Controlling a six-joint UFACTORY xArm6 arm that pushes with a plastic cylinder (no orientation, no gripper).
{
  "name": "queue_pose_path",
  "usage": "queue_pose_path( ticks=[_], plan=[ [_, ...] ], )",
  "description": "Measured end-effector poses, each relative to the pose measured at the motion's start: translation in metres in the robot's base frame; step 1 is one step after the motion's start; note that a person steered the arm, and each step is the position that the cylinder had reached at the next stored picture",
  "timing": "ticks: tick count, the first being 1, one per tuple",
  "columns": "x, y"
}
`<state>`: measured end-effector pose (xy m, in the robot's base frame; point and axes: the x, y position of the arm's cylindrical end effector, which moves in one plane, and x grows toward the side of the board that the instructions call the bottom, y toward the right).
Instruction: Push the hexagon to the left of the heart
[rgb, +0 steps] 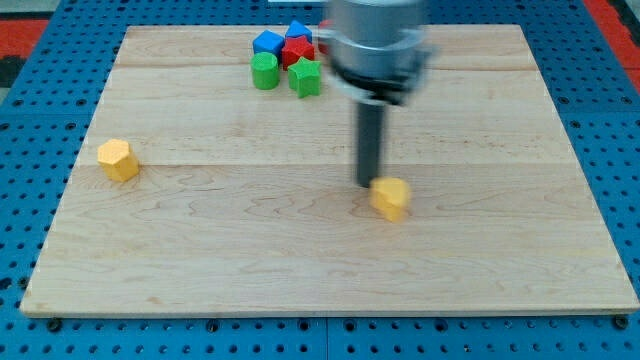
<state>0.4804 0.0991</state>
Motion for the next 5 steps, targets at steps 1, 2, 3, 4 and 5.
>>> queue_pose_path(
  ticks=[1, 2, 3, 4, 5],
  plan=[
    [0.039, 0.057],
    [-0.014, -0.015],
    [-0.051, -0.153],
    [-0.090, -0.250],
    [-0.079, -0.326]
  ],
)
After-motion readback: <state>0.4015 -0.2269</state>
